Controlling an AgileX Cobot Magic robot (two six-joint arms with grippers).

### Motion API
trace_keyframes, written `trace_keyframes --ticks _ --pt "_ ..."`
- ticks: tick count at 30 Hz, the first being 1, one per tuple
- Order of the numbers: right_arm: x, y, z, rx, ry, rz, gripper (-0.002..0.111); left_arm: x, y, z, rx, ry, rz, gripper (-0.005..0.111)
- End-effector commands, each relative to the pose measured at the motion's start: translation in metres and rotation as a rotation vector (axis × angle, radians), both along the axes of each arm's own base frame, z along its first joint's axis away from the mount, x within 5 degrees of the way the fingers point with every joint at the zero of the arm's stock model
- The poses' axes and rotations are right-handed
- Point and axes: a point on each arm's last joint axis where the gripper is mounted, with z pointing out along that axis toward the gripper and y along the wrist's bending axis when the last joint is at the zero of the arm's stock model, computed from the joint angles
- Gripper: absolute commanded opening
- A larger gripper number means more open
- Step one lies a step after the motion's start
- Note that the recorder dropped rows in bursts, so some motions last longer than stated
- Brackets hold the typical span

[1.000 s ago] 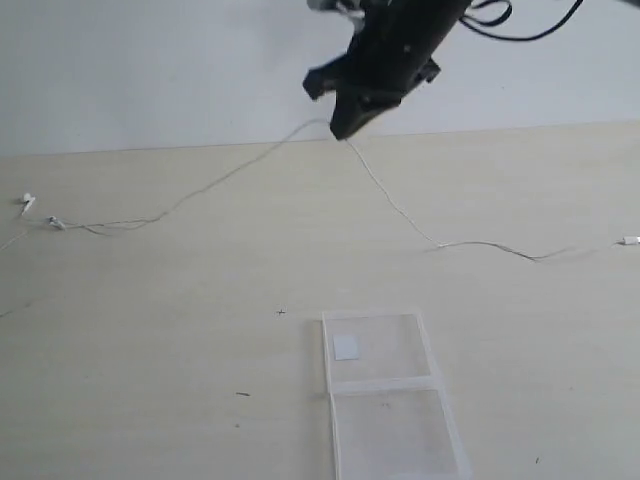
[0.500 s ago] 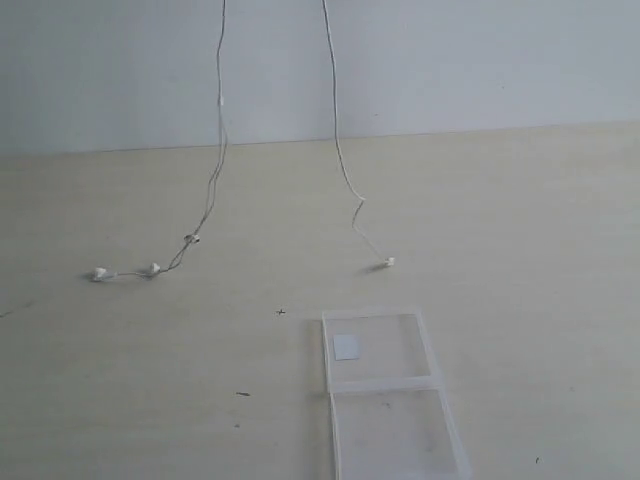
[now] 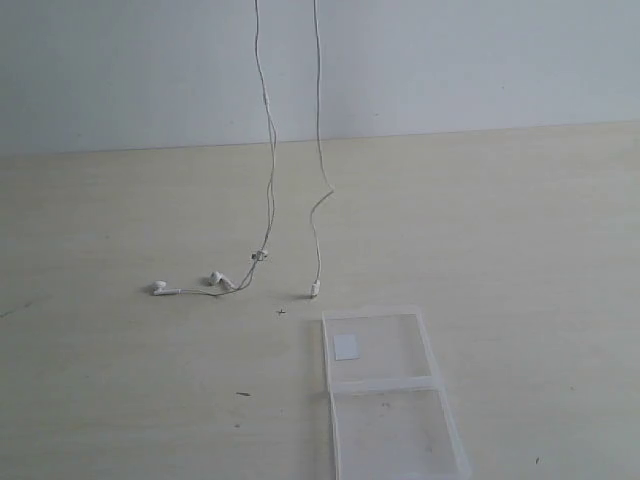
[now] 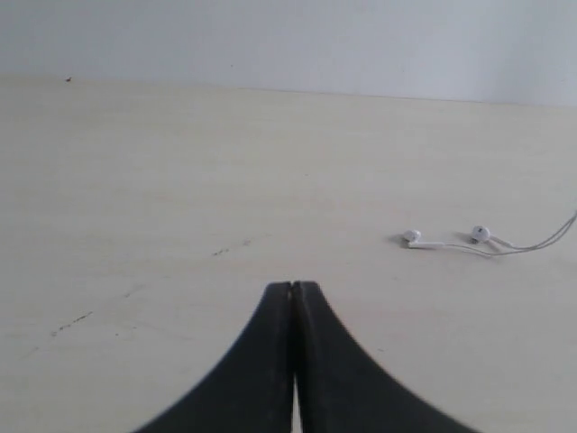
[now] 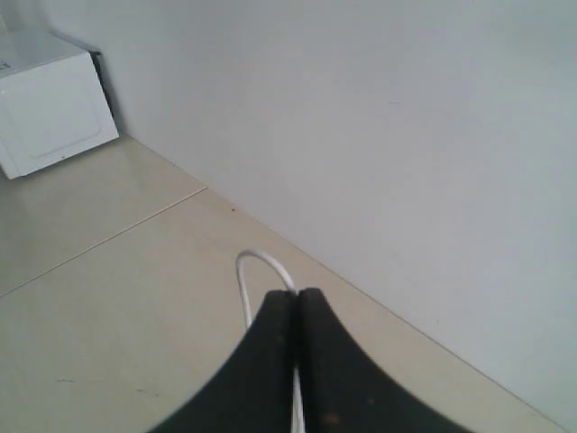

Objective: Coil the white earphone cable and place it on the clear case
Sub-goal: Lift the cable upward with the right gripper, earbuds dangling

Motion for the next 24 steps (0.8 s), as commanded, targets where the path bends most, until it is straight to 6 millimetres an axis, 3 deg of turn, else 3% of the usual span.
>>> trace_keyframes --ticks 1,7,15,24 --pt "0.005 0.003 -0.005 -0.014 0.009 0.007 0.000 0.000 0.000 0.001 -0.001 -0.013 0.003 0.000" --pt "0.010 0.005 -0.012 -0.020 0.024 0.007 0.000 0.000 0.001 0.002 0.020 -0.018 0.005 0.000" --pt "0.011 0.005 -0.013 -0.073 -0.036 0.028 0.000 0.001 0.006 0.010 0.240 -0.079 0.013 0.000" --pt "0.009 0.007 -0.012 -0.043 -0.007 0.054 0.000 0.000 -0.002 0.051 0.220 -0.554 -0.025 0.000"
